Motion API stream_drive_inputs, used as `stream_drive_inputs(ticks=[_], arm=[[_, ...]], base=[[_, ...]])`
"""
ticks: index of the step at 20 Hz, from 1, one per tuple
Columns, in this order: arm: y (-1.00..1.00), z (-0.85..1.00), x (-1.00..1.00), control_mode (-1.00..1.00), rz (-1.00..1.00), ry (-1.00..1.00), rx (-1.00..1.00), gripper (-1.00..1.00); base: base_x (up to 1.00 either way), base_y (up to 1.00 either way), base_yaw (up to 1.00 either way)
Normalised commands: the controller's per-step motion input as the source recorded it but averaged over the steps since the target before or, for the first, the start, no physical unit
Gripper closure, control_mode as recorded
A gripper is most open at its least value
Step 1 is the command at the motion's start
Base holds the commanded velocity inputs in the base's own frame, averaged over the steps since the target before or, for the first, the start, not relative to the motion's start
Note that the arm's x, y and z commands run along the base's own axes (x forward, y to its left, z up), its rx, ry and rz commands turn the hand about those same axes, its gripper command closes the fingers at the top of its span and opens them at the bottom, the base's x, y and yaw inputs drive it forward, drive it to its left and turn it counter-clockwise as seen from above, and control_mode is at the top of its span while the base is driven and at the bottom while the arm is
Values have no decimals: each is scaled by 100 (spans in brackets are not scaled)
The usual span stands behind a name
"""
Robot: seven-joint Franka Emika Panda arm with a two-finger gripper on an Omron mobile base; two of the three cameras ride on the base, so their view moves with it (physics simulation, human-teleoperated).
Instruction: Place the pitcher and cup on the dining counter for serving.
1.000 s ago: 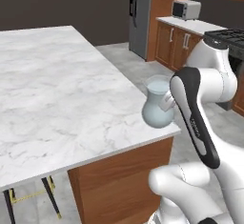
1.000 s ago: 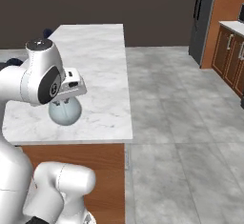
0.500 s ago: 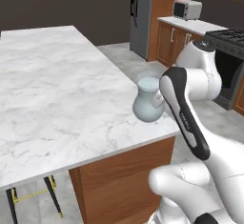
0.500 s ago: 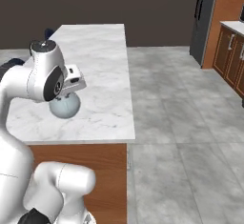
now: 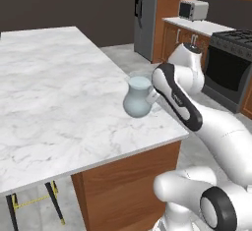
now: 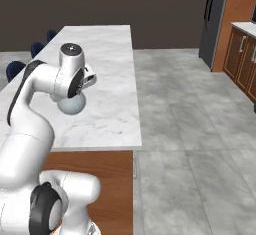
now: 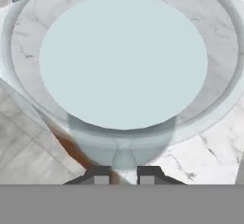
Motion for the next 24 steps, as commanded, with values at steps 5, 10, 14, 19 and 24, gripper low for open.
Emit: stream_drive_inputs(ticks=[5,10,14,19,24], arm=[[98,-6,100,-100,-10,6,-1,100],[69,-21,85,-100,-2,7,0,100],[23,-63,30,-100,0,11,4,100],[4,-85,23,-100,0,11,8,100],[11,-66,32,-100,0,1,5,100]], base=[[0,0,0],[0,0,0],[0,0,0],[0,0,0],[0,0,0]])
